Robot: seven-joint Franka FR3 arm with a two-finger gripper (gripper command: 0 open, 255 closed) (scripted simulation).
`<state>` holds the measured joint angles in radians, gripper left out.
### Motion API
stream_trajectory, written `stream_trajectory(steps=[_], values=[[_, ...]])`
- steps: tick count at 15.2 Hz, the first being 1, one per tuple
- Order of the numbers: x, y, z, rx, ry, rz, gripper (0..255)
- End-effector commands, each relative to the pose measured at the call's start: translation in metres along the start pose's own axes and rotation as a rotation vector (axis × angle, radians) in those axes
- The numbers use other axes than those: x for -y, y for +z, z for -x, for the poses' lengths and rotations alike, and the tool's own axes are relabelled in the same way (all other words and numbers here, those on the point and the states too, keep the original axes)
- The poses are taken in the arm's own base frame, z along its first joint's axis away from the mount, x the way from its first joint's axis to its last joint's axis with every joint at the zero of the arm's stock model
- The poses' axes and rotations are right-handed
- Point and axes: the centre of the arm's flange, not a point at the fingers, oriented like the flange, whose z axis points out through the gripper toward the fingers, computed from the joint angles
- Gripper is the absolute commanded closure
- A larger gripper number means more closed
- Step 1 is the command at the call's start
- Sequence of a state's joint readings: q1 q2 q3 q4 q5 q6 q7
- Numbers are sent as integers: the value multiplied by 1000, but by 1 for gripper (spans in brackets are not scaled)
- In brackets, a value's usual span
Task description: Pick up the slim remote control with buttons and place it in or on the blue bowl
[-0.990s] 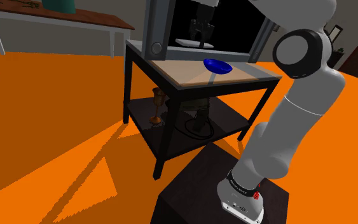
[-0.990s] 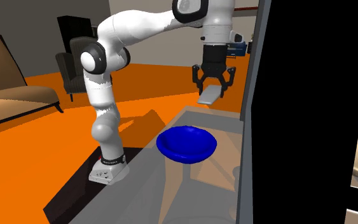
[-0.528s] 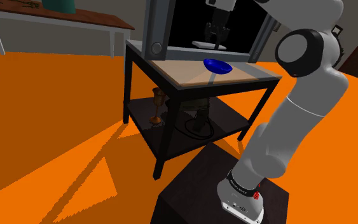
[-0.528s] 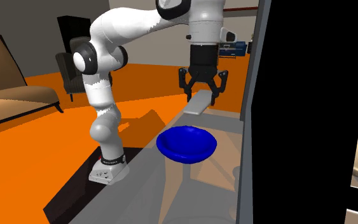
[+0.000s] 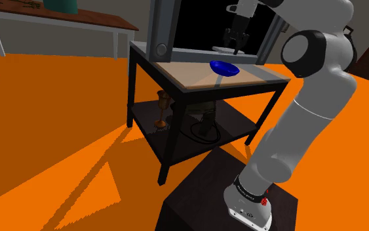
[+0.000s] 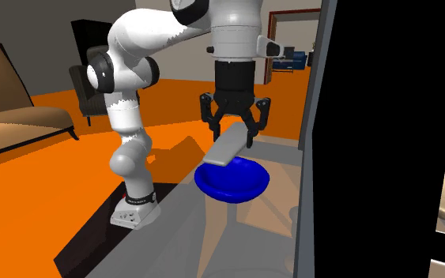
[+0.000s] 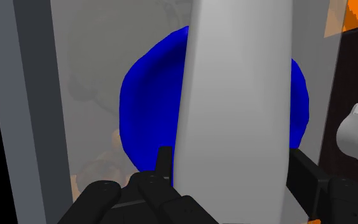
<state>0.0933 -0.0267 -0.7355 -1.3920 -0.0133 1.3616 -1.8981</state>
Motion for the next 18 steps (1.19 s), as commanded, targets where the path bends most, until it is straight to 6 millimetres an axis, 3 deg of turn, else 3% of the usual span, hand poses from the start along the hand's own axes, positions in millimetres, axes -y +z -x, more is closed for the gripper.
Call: stream_trajectory(steps=[1, 12, 18], values=[[0, 9, 4, 0, -1, 1, 255], [0, 66, 4, 0, -1, 1, 255], [0, 66, 4, 0, -1, 1, 255]])
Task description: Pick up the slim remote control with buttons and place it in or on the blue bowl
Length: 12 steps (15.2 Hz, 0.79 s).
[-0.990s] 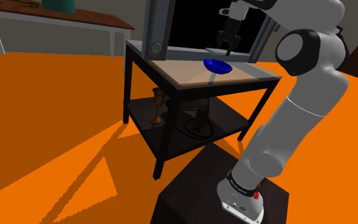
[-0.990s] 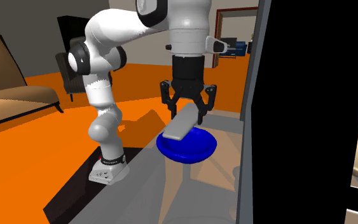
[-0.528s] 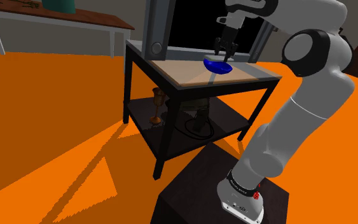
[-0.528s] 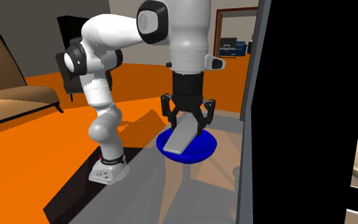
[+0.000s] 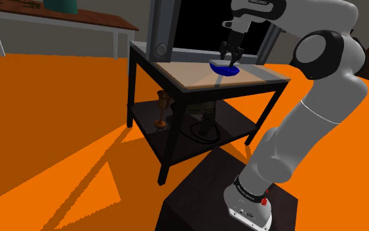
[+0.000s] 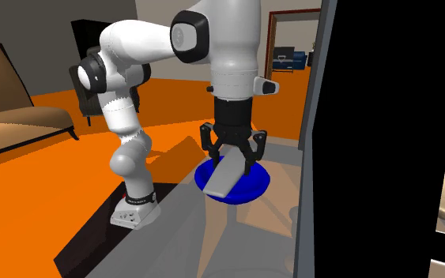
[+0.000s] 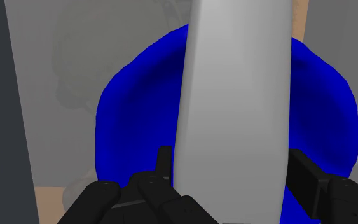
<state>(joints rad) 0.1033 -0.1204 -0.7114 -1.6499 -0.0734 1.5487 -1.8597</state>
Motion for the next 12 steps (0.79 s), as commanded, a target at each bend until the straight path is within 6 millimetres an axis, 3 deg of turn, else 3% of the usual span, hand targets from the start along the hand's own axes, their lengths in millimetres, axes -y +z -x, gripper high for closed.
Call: stream_trajectory(steps=[1, 2, 3, 8, 12], values=[[0, 0, 0, 0, 0, 0, 255], [0, 0, 0, 0, 0, 0, 255], [0, 0, 0, 0, 0, 0, 0], [0, 0, 0, 0, 0, 0, 0], [0, -50, 0, 0, 0, 0, 0]])
